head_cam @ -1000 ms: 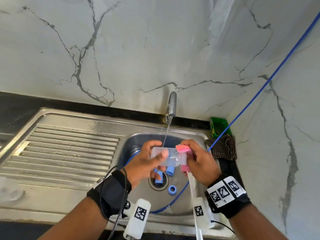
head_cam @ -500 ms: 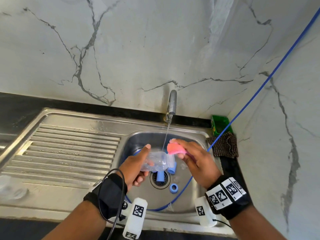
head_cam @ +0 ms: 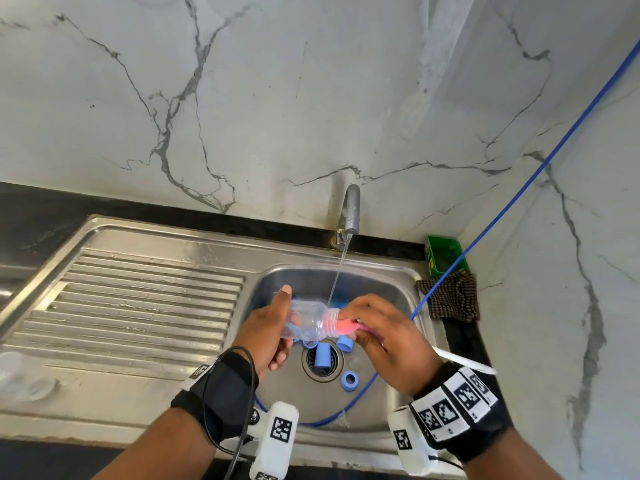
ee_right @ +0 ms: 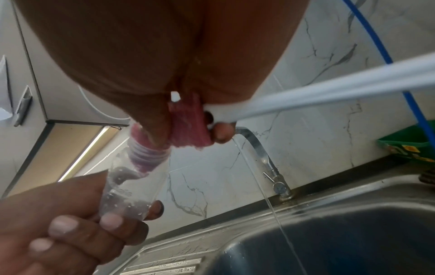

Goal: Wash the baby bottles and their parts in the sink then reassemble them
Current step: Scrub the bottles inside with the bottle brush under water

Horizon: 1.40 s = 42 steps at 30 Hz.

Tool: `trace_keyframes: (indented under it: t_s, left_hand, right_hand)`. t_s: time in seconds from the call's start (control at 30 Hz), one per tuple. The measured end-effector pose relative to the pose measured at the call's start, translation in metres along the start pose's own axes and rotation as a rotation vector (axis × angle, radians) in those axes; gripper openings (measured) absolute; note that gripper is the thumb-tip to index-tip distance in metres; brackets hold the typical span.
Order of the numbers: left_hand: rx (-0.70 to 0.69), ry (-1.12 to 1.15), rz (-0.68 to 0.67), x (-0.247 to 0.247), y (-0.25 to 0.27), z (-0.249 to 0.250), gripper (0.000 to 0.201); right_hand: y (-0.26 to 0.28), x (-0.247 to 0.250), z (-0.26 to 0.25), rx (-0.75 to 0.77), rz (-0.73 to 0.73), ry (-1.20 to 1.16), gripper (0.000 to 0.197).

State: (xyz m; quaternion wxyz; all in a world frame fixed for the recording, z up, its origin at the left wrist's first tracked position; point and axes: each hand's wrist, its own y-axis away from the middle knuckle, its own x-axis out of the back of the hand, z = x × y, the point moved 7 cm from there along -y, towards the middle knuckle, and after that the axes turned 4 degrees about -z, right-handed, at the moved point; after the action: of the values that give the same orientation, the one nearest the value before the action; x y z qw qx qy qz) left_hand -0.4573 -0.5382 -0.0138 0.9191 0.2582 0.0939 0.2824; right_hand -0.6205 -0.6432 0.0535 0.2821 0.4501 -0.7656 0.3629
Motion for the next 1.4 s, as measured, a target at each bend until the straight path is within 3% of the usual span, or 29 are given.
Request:
trace_keyframes:
  t_s: [0.07,0.13,0.2,0.27,0.37,0.53,0.63,0.73,0.8,0.87,1.0,1.1,1.23,1.4]
  left_hand:
    - [-0.015,-0.019,0.019,0.002,0.0,0.002,0.064]
    - [-0.036,-0.03,0.028,0.003,-0.001,0.004,0.065]
    - [-0.054,-0.048,0.035,0.005,-0.001,0.006,0.064]
    - [-0.07,-0.067,0.032,0.007,-0.001,0.007,0.062]
    - [-0.076,-0.076,0.029,0.008,0.0,0.007,0.063]
    - [-0.007,-0.073,0.014,0.003,-0.001,0.0,0.061]
    - [-0.006,-0.102,-0.002,-0.001,0.0,-0.001,0.062]
    - [-0.026,-0.107,0.02,0.0,-0.001,0.004,0.066]
    - [-0.01,-0.084,0.039,0.004,-0.001,0.005,0.068]
    - [-0.005,-0.077,0.05,0.01,-0.001,0.005,0.07]
    - [-0.019,-0.115,0.001,0.009,-0.002,0.003,0.071]
    - [-0.004,-0.086,-0.074,-0.003,-0.002,0.0,0.072]
    - [0.009,-0.032,-0.077,0.003,-0.004,0.004,0.069]
    - [0.024,0.035,-0.148,-0.002,-0.002,0.004,0.077]
  right_hand:
    - [-0.002,-0.005,-0.001,-0.041,-0.067,-0.002,0.04]
    - [-0.003,-0.009,0.0,-0.106,-0.138,0.017,0.062]
    - [-0.003,-0.007,0.007,-0.176,-0.132,-0.03,0.076]
    - [-0.001,0.0,0.017,-0.241,-0.049,-0.097,0.071]
    - [-0.001,0.007,0.02,-0.225,0.036,0.032,0.053]
    - [-0.01,-0.004,0.005,-0.081,-0.096,0.071,0.04]
    - [-0.013,0.007,0.012,-0.244,-0.097,0.093,0.039]
    - [-0.011,0.029,0.024,-0.379,-0.043,0.335,0.043]
    - [-0.009,0.034,0.026,-0.29,0.01,0.343,0.033]
    - [-0.004,0.03,0.023,-0.095,0.036,0.276,0.015]
    - [0.002,0.026,0.001,0.093,0.095,0.433,0.018]
    - [-0.005,0.025,-0.02,0.123,0.179,0.504,0.013]
    - [-0.006,0.042,-0.022,0.094,0.323,0.614,0.029]
    - [0.013,0.056,-0.02,0.103,0.417,0.697,0.014]
